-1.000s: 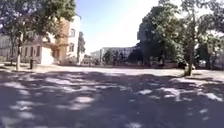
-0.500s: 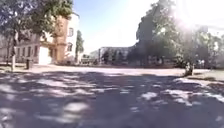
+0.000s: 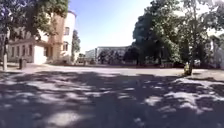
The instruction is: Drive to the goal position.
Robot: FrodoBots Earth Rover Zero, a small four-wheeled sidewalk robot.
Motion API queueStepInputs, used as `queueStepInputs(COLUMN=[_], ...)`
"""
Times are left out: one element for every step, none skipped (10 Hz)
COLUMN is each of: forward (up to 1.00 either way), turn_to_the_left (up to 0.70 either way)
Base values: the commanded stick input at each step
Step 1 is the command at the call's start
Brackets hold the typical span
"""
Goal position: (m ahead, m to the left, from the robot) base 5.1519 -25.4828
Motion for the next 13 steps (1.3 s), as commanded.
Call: queueStepInputs(forward=[0.7, 0.7, 0.7, 0.7, 0.7, 0.7, 0.7, 0.7, 0.7, 0.7, 0.7, 0.7, 0.7], turn_to_the_left=[0.0, 0.0, -0.07, -0.13, -0.14, -0.14, -0.14, -0.14, -0.14, -0.14, -0.14, -0.14, -0.14])
